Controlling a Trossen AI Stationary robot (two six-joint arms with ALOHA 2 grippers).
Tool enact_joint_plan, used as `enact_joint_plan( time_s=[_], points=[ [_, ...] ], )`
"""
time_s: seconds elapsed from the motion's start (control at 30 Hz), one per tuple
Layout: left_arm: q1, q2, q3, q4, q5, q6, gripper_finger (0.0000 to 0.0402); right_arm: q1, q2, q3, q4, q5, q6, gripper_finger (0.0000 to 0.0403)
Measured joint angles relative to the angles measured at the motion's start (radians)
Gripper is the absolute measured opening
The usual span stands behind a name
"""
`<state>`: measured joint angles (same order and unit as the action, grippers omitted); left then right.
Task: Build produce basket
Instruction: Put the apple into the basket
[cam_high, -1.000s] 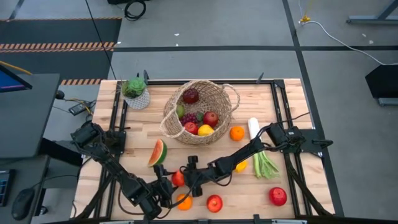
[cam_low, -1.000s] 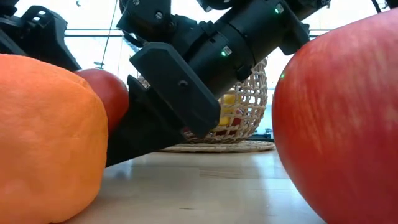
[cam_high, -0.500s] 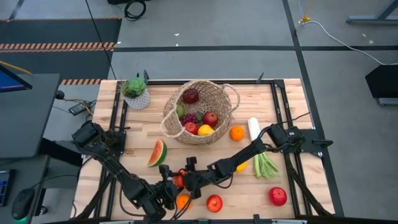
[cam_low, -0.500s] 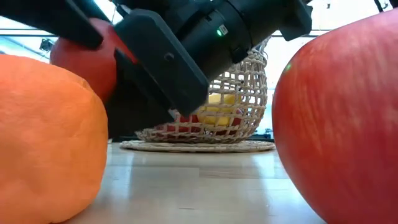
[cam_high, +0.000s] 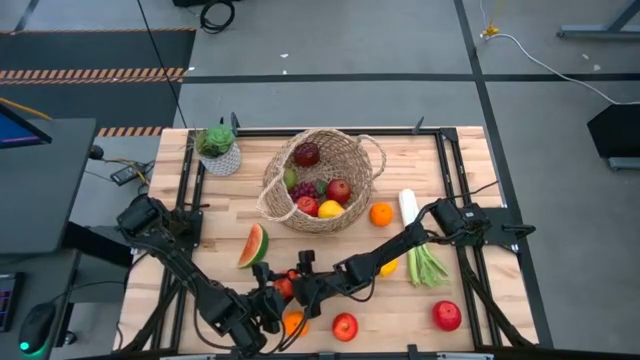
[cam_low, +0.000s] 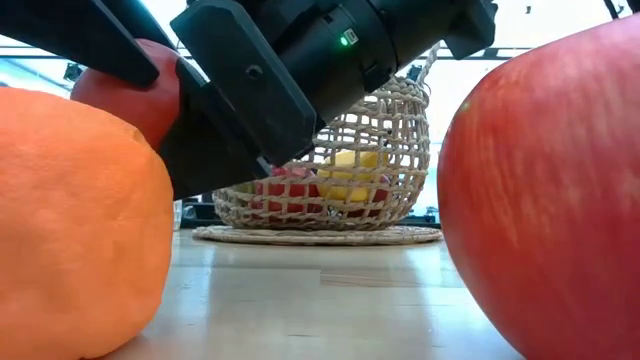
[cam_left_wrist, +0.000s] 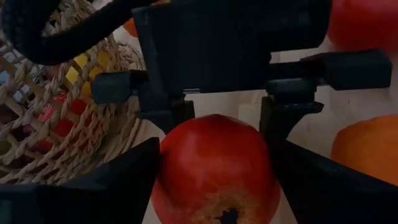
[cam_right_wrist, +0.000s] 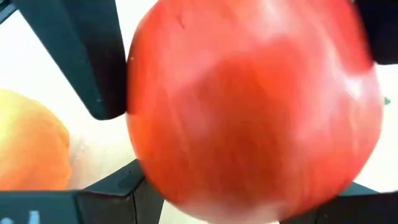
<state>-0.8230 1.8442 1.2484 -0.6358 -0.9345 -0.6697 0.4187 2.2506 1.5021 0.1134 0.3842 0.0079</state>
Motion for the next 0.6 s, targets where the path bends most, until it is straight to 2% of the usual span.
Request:
enact_joint_plan(
  time_s=[0.33, 0.47, 0.6],
  points=[
    [-0.009, 0.0, -0.001, -0.002, -0.008, -0.034, 0.0308, 0.003, -0.001, 0.0, 0.008, 0.001, -0.016, 0.0244],
    [-0.024, 0.0, -0.024, 0.005, -0.035, -0.096, 0.03, 0.004, -0.013, 0.0, -0.012, -0.001, -0.011, 0.0244],
    [-0.039, 0.002, -0.071, -0.003, -0.006, -0.197, 0.0295, 0.003, -0.048, 0.0, -0.092, -0.009, 0.038, 0.0244]
  ],
)
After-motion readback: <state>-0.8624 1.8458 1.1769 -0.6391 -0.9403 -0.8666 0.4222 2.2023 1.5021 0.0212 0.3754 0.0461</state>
